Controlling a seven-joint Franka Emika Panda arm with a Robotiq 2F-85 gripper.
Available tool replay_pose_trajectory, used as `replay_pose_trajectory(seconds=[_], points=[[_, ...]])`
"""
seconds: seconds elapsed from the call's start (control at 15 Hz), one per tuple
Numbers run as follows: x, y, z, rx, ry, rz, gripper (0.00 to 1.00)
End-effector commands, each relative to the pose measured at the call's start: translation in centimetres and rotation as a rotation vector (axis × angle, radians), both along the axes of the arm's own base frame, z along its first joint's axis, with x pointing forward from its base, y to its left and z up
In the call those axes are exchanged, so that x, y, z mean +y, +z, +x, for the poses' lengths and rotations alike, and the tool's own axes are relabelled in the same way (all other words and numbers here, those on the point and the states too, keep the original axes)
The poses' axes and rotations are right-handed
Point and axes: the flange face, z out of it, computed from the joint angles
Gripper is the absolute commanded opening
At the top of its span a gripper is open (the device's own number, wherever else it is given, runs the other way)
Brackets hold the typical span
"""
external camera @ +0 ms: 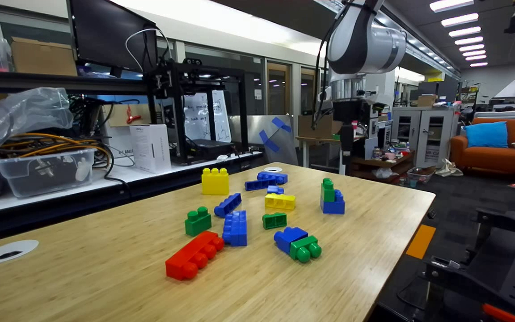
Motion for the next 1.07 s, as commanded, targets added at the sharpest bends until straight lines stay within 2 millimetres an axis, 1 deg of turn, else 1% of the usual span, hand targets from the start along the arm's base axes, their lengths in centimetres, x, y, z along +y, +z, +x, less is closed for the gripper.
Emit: replay_pose_trajectory(seconds=[0.0,0.27,0.53,0.8,0.87,1.0], points=[[-0.5,-1.9,1.3,-0.014,0.074,0.025,1.00],[-0.5,-3.8,2.0,-0.013,0.143,0.035,1.00],[0.0,-5.1,3.0,-0.026,0.192,0.028,1.00],[-0.1,-5.7,3.8,-0.024,0.189,0.002,1.00],[0.3,-5.4,3.3,-0.012,0.185,0.014,1.00],[0.1,-5.5,3.6,-0.014,0.187,0.010,1.00]])
